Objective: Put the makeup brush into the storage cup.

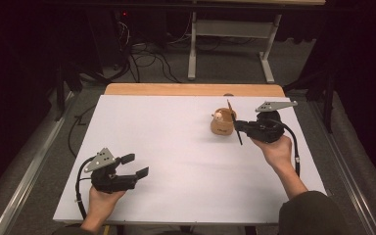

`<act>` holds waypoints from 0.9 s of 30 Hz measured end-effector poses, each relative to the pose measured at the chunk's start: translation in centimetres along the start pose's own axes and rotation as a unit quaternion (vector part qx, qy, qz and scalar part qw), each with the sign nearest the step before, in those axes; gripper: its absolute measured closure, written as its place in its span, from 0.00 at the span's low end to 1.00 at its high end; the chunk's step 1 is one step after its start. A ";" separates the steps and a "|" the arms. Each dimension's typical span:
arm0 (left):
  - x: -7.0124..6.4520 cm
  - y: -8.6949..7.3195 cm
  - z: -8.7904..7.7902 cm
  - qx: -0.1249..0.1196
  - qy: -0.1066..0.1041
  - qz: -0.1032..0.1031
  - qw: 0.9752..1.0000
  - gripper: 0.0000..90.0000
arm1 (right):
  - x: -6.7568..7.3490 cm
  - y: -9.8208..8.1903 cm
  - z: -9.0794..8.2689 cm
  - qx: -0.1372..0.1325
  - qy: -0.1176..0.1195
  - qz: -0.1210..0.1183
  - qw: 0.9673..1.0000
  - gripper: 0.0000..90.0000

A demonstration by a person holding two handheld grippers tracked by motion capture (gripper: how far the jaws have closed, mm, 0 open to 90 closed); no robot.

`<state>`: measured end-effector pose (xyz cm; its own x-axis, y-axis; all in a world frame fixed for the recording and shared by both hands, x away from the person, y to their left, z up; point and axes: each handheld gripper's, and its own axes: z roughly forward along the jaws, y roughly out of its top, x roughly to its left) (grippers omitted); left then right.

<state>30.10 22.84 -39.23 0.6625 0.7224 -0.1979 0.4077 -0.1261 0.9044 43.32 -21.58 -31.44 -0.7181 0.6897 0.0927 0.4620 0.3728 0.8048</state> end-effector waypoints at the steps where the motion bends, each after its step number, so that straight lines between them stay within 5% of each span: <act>1: 0.0 0.0 0.0 0.000 0.000 0.000 1.000 0.27 | -0.1 0.0 0.1 -0.001 0.001 0.002 1.000 0.95; 27: 0.0 0.0 0.1 0.002 0.000 0.002 1.000 0.28 | -2.1 1.3 1.6 -0.017 -0.021 0.030 0.999 0.95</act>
<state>30.12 22.76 -39.25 0.6638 0.7222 -0.1943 0.4082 -0.1322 0.9032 46.32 -21.54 -31.52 -0.6677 0.7351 0.1170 0.4841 0.3094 0.8185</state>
